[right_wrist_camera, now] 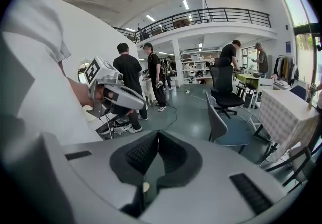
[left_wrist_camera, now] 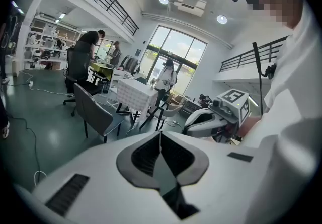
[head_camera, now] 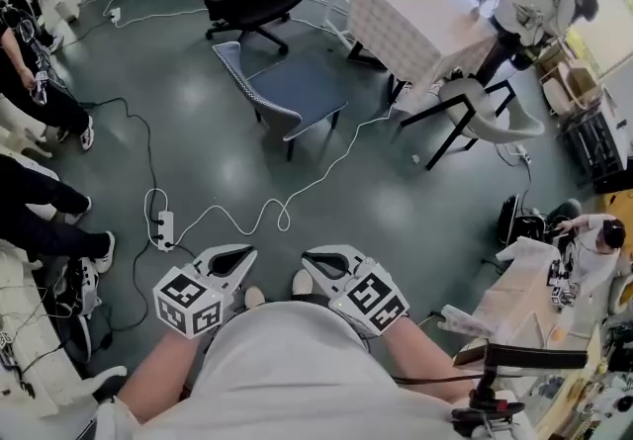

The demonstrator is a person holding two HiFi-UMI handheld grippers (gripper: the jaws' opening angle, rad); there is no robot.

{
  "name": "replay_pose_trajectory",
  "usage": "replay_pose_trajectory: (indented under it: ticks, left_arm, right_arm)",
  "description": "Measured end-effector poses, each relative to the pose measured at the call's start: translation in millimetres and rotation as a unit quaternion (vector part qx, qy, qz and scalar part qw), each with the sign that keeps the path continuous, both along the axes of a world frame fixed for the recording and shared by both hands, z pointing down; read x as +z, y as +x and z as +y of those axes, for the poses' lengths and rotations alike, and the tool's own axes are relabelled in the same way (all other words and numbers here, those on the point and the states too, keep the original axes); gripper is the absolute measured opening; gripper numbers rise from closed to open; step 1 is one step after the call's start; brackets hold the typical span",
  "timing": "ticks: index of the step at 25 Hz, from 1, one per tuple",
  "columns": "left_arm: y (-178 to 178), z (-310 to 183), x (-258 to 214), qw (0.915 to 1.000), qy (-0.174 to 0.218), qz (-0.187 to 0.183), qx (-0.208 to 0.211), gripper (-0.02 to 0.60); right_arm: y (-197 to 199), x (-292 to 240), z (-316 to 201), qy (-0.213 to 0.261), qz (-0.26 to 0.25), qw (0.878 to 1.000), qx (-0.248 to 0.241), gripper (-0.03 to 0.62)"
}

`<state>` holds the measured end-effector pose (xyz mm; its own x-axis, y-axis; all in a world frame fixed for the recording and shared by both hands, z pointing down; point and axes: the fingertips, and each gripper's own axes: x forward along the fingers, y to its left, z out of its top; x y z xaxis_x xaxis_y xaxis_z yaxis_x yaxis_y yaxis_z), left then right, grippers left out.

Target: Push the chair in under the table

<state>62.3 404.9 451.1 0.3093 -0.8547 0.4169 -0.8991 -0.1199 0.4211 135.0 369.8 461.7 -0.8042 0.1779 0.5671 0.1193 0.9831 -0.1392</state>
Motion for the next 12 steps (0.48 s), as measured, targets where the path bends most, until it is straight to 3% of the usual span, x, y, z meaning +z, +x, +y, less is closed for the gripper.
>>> replay_pose_trajectory:
  ticks: [8,10,12]
  left_arm:
    - [-4,-64,6,0.9991,-0.006,-0.001,-0.042,0.038]
    - [-12,-80,7,0.9985,-0.008,0.007,-0.053,0.070]
    - [-23,-96,9,0.9980,-0.009,0.009,-0.062,0.093]
  right_arm:
    - [21,14,-68,0.009,-0.006,0.999,0.039,0.024]
    - [18,16,-83,0.011,-0.005,0.999,0.051,0.132]
    - [15,18,-97,0.010,-0.006,0.998,0.064,0.148]
